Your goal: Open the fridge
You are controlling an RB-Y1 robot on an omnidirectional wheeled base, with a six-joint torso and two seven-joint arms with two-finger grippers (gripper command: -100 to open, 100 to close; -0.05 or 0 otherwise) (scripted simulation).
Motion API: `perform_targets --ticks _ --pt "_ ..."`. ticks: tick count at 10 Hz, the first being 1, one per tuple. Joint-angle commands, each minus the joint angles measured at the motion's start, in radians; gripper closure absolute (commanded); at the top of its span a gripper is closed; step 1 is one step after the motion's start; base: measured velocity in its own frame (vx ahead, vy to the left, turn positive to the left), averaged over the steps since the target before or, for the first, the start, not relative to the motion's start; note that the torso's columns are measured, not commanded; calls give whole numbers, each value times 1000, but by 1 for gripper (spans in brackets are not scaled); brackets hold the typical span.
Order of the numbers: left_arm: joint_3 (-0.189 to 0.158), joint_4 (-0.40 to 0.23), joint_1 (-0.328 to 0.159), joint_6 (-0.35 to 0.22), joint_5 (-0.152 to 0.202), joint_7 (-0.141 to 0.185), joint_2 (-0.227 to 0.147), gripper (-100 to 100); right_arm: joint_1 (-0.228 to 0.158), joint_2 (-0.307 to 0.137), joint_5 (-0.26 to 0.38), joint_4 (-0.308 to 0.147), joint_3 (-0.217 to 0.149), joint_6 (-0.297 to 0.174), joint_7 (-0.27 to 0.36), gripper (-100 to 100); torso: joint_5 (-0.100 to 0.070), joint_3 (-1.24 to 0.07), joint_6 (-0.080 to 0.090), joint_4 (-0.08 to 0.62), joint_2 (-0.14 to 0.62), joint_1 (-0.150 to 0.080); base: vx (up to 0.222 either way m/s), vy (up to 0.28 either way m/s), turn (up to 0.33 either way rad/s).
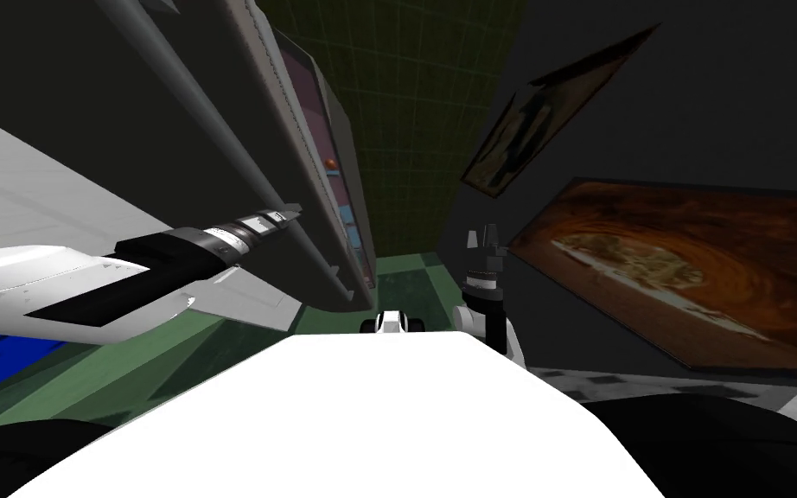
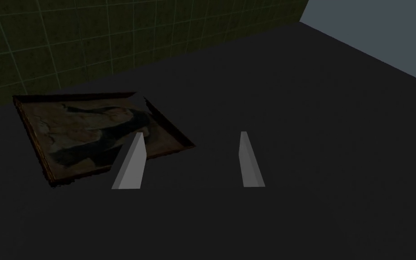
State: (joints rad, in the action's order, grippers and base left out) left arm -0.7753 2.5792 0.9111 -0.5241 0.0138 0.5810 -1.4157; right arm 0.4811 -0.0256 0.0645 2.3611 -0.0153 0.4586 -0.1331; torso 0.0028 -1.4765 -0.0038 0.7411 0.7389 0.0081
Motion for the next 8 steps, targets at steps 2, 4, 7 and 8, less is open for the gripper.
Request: perform_targets --ticks 2,4,7,8 --pt "-9 36 19 53 -36 59 -32 100 0 0 0 0 0 0 0 0 -1 -1 2 -2 -2 -3 -275 260 -91" --pt "-14 37 26 67 -36 54 -42 100 0 0 0 0 0 0 0 0 -1 -5 1 -2 -8 -7 -146 123 -82" --pt "-17 34 31 110 -59 79 -48 100 0 0 0 0 0 0 0 0 2 1 2 -2 0 2 -214 224 -171" --pt "-18 33 34 131 -71 92 -51 100 0 0 0 0 0 0 0 0 2 -1 -1 -2 -2 3 -179 195 -89"
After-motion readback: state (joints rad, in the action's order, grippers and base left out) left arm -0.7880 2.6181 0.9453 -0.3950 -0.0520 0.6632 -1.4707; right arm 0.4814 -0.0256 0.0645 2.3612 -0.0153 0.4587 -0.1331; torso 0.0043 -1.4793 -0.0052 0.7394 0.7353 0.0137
